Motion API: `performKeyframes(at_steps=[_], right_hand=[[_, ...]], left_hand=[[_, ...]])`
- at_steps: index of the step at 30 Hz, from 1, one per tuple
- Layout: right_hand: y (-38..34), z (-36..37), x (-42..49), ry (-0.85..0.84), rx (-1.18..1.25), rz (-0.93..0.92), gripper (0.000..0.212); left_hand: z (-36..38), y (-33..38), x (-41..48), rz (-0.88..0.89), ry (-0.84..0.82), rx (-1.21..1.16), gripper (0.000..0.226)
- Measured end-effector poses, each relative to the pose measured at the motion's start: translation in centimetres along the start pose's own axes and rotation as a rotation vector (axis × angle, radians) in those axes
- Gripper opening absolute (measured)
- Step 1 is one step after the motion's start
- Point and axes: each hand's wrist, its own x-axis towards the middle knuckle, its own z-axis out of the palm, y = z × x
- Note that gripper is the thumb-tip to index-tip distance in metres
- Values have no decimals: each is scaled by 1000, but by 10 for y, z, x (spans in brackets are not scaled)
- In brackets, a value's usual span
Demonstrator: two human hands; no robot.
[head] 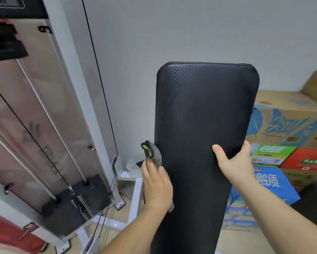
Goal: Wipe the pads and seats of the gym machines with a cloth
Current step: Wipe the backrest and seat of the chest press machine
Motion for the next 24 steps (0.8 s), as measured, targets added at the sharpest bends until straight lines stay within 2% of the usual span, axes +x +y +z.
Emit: performKeyframes(at_steps=[2, 4, 8, 10, 14, 17, 20, 22, 24], right_hand=[[-2, -1, -1, -23, 31, 23, 94], [-3, -3, -2, -33, 48, 40, 92], [-7, -3, -2, -50, 50, 61, 92], [-8, -2, -2, -44, 39, 53, 92], [-5, -2, 2, -24, 20, 18, 88], [-2, 2, 3, -27, 38, -2, 81], [2, 4, 4, -41, 94, -3, 79], [3, 5, 4, -60, 116, 3, 82], [2, 6, 3, -74, 132, 5, 84]], left_hand=[[-7, -12, -6, -107, -95, -52, 44], [-22, 9, 12, -121, -106, -154, 45], [-55, 97, 83, 64, -61, -370, 46], [-57, 118, 105, 95, -72, -428, 46], [-37, 74, 77, -57, -93, -410, 32], [-16, 9, 22, -267, -135, -285, 54], [-4, -52, -28, -541, -161, -156, 56], [-7, -56, -39, -611, -117, -157, 54], [-18, -25, -29, -602, -51, -213, 52]])
